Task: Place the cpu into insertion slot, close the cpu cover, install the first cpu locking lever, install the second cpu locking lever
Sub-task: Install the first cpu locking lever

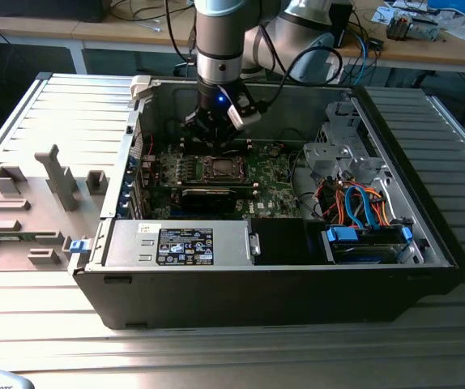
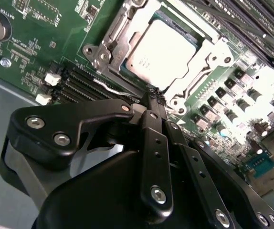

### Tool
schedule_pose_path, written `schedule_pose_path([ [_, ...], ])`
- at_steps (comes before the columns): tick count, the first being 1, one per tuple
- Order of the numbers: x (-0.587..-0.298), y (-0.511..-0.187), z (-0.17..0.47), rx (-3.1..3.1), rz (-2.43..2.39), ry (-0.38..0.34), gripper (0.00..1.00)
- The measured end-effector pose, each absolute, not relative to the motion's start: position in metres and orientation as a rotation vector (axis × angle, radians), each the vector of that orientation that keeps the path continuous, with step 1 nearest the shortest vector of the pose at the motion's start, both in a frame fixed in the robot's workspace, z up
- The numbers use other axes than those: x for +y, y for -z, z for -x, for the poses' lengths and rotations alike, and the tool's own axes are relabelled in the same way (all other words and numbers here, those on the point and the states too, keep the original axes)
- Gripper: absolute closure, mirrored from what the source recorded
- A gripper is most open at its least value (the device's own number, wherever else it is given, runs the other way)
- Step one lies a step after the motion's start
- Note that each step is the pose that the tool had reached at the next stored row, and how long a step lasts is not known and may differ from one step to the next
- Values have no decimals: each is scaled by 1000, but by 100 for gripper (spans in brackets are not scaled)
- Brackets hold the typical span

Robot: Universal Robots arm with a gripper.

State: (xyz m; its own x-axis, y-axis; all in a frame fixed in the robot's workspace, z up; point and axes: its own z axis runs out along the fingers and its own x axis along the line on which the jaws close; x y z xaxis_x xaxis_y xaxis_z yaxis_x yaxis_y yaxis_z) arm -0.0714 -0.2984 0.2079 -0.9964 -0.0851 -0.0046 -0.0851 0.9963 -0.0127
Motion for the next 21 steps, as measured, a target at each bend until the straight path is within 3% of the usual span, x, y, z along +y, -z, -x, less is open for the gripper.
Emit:
schedule_pose_path([
  [11, -298, -201, 59, 3135, 135, 74, 89],
  [21, -298, -202, 47, 3133, 143, 71, 89],
])
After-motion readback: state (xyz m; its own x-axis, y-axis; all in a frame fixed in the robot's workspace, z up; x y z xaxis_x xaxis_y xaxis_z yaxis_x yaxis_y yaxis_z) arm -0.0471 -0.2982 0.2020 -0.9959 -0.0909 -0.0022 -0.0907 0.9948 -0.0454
